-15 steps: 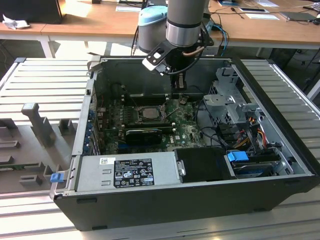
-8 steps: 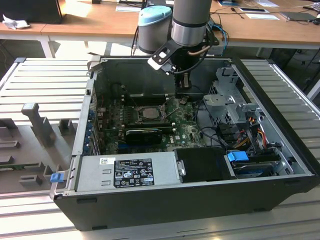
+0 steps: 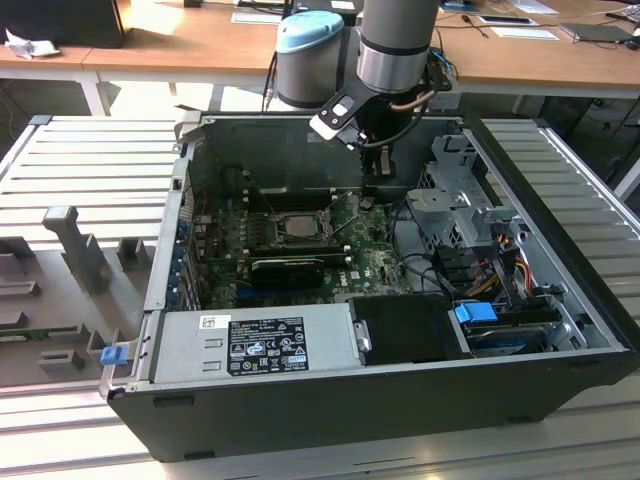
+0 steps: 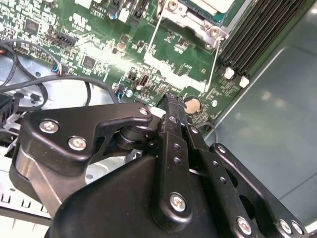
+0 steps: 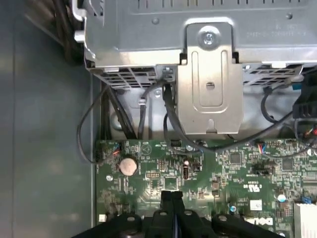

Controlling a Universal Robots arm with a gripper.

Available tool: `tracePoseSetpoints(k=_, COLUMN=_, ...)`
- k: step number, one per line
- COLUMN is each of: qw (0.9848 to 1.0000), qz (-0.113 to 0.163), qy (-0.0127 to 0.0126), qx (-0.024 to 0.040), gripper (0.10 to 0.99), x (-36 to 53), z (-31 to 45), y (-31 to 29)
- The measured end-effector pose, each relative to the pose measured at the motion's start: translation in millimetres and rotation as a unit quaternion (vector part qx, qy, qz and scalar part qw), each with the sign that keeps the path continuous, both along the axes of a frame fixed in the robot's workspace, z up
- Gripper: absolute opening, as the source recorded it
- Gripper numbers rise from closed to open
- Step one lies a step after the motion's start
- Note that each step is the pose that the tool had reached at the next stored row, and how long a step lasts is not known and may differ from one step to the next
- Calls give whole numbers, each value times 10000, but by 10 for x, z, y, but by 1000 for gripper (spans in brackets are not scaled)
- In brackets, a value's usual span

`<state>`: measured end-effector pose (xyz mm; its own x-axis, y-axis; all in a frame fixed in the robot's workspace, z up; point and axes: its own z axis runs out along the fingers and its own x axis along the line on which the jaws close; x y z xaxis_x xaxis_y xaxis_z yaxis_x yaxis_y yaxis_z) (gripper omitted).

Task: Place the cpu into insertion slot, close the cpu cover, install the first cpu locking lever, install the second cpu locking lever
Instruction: 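Close the cpu cover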

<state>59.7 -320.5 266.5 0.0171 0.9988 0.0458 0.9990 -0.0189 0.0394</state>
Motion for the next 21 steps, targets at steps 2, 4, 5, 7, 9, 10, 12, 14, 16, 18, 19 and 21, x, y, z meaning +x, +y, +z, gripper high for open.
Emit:
tracePoseSetpoints(k=2, qw=10000, qz=1, qy=0, qx=0, gripper=106, x=27, z=-1, y=0)
tracePoseSetpoints(k=4, qw=10000, qz=0, qy=0, qx=0, gripper=106, x=55, z=-1, y=0)
tracePoseSetpoints(k=5, qw=10000, qz=0, qy=0, qx=0, gripper=106, x=72, z=-2, y=0)
tracePoseSetpoints(k=7, qw=10000, qz=0, qy=0, qx=0, gripper=106, x=110, z=-2, y=0)
tracePoseSetpoints(k=9, qw=10000, qz=0, qy=2, qx=1, gripper=106, x=134, z=-15, y=0)
tracePoseSetpoints(k=10, qw=10000, qz=0, qy=2, qx=1, gripper=106, x=134, z=-42, y=-3)
tracePoseSetpoints(k=12, qw=10000, qz=1, qy=13, qx=1, gripper=106, x=135, z=-96, y=-8)
tracePoseSetpoints(k=14, qw=10000, qz=0, qy=27, qx=2, gripper=106, x=133, z=-132, y=-22)
tracePoseSetpoints(k=16, qw=10000, qz=2, qy=67, qx=1, gripper=106, x=129, z=-160, y=-27)
tracePoseSetpoints(k=18, qw=10000, qz=6, qy=85, qx=0, gripper=106, x=110, z=-170, y=-27)
tracePoseSetpoints(k=19, qw=10000, qz=8, qy=86, qx=-1, gripper=106, x=95, z=-170, y=-29)
tracePoseSetpoints(k=21, qw=10000, qz=16, qy=86, qx=1, gripper=106, x=20, z=-171, y=-43)
